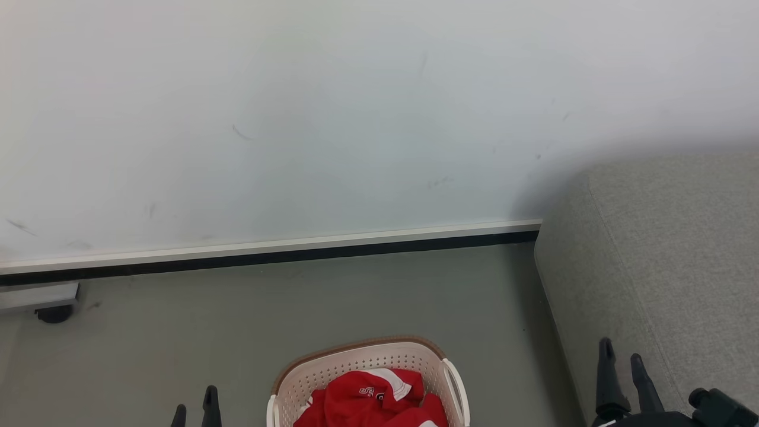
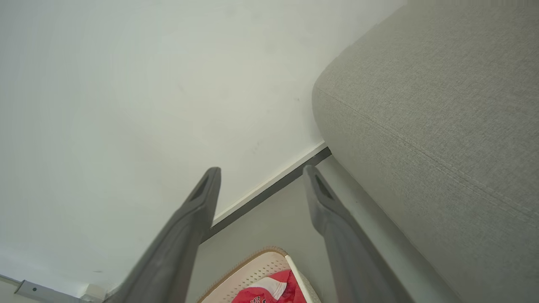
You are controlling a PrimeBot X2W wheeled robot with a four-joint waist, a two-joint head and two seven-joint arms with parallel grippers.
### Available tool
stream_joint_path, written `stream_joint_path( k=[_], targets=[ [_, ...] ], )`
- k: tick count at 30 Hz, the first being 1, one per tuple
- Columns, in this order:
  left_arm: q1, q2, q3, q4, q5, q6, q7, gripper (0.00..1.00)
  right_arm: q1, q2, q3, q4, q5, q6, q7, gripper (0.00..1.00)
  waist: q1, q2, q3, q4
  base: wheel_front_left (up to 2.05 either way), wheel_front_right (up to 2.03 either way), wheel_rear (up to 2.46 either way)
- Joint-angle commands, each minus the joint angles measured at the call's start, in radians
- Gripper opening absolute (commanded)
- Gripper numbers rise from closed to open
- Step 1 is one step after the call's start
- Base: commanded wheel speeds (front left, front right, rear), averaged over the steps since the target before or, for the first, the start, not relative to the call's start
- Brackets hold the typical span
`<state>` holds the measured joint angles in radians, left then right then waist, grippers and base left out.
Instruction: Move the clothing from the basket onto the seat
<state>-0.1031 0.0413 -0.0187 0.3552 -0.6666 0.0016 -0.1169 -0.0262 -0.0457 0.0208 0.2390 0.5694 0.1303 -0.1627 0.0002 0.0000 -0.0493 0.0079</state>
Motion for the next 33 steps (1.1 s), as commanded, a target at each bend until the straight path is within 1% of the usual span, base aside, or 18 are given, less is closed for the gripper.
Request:
stream_joint_path(
  k=[1, 5, 6, 13, 23, 33],
  targets=[
    [-0.009, 0.009, 0.0, -0.012, 0.048, 0.002, -0.014, 1.0, 0.007, -0.005, 0.012, -0.011, -0.056, 0.0, -0.011, 1.0, -0.0002, 0.0, -0.001, 0.0, 0.0, 0.0, 0.0],
    [-0.002, 0.009, 0.005, -0.012, 0.097, 0.009, -0.027, 1.0, 0.006, -0.005, 0.032, -0.012, -0.131, 0.001, -0.017, 1.0, -0.0002, 0.0, -0.004, 0.002, 0.0, 0.0, 0.0],
    [-0.002, 0.009, 0.005, -0.012, 0.097, 0.009, -0.027, 1.0, 0.006, -0.005, 0.032, -0.012, -0.131, 0.001, -0.017, 1.0, -0.0002, 0.0, -0.004, 0.002, 0.0, 0.0, 0.0],
    [0.006, 0.01, 0.007, -0.01, 0.186, 0.026, -0.047, 1.0, 0.011, -0.006, 0.055, -0.01, -0.232, 0.001, -0.023, 1.0, -0.0002, 0.0, -0.008, 0.004, 0.0, 0.0, 0.0],
    [0.02, 0.011, 0.004, -0.014, 0.245, 0.003, -0.074, 1.0, 0.016, -0.006, 0.07, -0.003, -0.321, 0.001, -0.036, 1.0, -0.0002, 0.0, -0.013, 0.007, 0.0, 0.0, 0.0],
    [0.045, 0.011, -0.012, -0.042, 0.276, 0.006, -0.1, 1.0, 0.028, -0.006, 0.084, 0.003, -0.401, 0.001, -0.052, 1.0, -0.0002, 0.0, -0.023, 0.01, 0.0, 0.0, 0.0]
  ],
)
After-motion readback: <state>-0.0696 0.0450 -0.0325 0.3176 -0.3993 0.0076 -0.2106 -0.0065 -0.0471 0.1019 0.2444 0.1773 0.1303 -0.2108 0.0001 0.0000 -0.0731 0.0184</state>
